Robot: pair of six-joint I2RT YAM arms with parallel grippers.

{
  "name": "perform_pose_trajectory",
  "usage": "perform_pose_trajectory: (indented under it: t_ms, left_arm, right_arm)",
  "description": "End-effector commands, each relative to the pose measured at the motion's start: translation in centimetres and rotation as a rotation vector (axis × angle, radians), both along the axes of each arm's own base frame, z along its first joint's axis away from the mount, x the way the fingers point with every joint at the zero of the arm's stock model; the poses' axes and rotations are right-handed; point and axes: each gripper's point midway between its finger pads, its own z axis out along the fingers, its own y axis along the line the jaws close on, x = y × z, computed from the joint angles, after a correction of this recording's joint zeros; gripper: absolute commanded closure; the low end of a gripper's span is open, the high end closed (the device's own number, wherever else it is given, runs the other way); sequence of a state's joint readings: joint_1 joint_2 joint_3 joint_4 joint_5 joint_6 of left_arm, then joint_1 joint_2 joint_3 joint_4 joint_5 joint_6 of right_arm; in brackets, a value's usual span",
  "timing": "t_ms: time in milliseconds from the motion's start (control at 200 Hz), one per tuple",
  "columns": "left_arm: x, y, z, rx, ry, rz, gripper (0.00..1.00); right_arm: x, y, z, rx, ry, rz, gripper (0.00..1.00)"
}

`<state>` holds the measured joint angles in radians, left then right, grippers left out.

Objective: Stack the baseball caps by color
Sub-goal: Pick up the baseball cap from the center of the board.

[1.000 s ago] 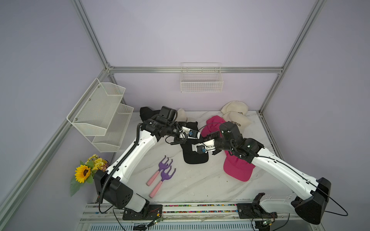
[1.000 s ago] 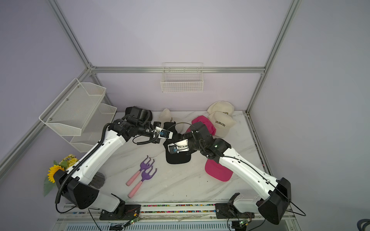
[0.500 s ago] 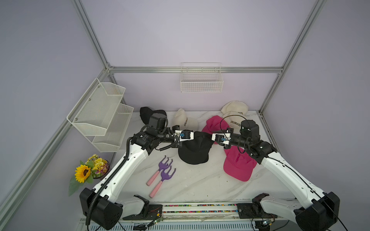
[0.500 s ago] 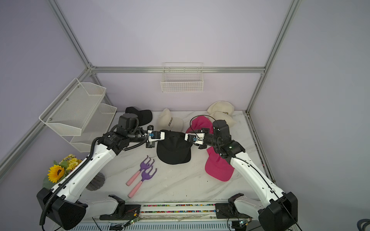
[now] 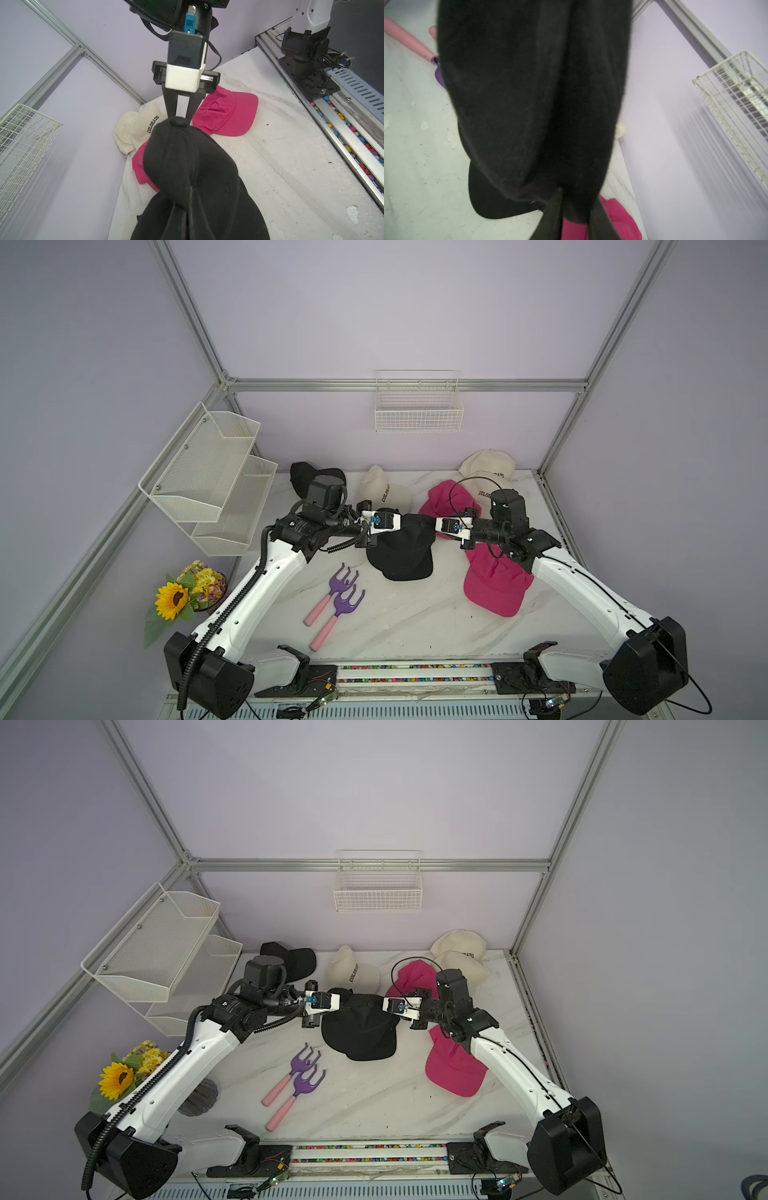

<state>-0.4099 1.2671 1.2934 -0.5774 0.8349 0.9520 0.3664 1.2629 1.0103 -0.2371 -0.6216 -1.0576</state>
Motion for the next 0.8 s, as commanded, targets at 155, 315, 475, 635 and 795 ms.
perform_pose_trajectory:
  t_ms: [155,315,475,635,795]
  left_arm:
    - [0.9,0.2,-0.7,-0.059,0.069,0.052,1.00]
    - [2.0,0.5,-3.7,-0.091,0.176,0.145,1.00]
    - [3.1,0.6,-6.5,-0.100,0.257,0.203,1.00]
    - [4.7,0.8,-7.2,-0.078,0.322,0.220,1.00]
    - [6.2,0.6,-9.8,-0.025,0.397,0.225,1.00]
  right_arm:
    - [0.8,-2.1,0.7,0.011,0.007,-0.044,1.00]
    - [2.9,-3.2,-1.9,-0.040,0.135,-0.092,1.00]
    - [4.0,-2.5,-5.4,-0.102,0.245,-0.042,1.00]
    - [5.8,-2.3,-7.8,-0.139,0.309,-0.037,1.00]
    - [7.3,-2.4,-8.6,-0.163,0.326,-0.057,1.00]
